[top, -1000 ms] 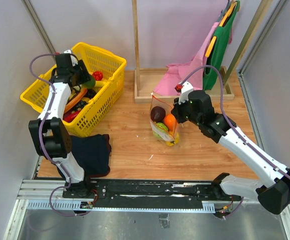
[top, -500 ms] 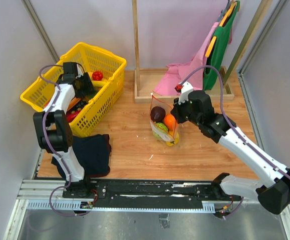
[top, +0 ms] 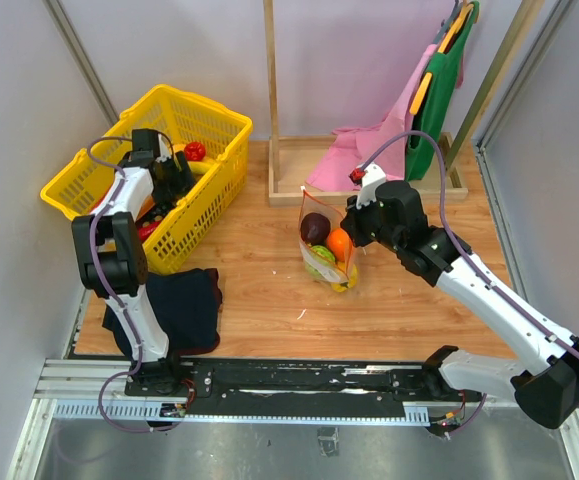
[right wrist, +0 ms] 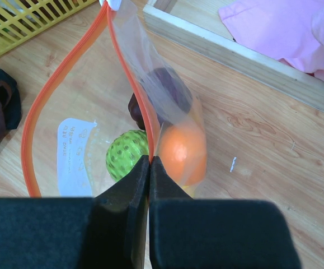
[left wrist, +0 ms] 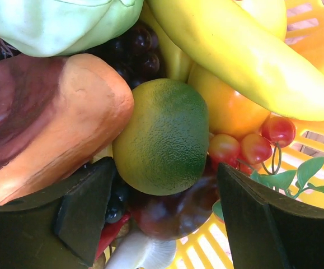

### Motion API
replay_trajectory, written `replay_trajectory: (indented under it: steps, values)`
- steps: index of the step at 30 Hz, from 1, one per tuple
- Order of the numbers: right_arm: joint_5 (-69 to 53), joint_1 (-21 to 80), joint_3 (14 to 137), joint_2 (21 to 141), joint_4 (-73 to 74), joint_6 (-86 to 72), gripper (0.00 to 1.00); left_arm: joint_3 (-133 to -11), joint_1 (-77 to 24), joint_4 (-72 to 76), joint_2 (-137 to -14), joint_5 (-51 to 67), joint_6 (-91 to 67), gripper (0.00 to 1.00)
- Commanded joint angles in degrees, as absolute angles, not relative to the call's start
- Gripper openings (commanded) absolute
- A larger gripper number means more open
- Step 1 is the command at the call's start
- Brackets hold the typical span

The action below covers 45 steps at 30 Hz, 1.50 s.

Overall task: Place the food in the zip-top bag and seal the zipper
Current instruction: Pick up the fake fruit from the bin.

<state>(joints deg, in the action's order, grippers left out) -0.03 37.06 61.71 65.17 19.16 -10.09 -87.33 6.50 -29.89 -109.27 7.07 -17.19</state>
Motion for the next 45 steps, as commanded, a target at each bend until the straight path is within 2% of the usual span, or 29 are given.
replay_trajectory:
  steps: [1,8,13,28,38,42,45]
  values:
    - [-0.8,36.1,61.3,65.2,17.9,-10.5,0.01,-88.4,6.4,-30.4,-110.3,8.9,-17.6,0.75]
    - [-0.7,36.1,61.5,65.0,18.0,-10.6,0.01,-88.6,6.4,-30.9,-107.3,8.7,-17.5,0.44]
    - [-1.1,36.1,61.8,65.1,18.1,-11.1,0.01,-88.6,6.4,-30.6,-102.3,7.5,-17.5,0.35]
    - [-1.3,36.1,63.1,65.4,18.4,-11.9,0.01,-86.9,6.4,-30.0,-87.4,4.5,-18.0,0.32]
    - [-2.3,36.2,63.5,66.1,18.1,-12.8,0.01,-85.8,6.4,-29.3,-77.6,12.6,-19.1,0.32]
    - [-2.6,36.2,63.7,66.3,17.9,-12.9,0.01,-84.5,6.0,-28.0,-74.1,19.8,-20.3,0.32]
    - [-2.7,36.2,63.8,66.5,17.7,-13.0,0.01,-83.4,2.4,-27.7,-71.6,22.3,-20.1,0.32]
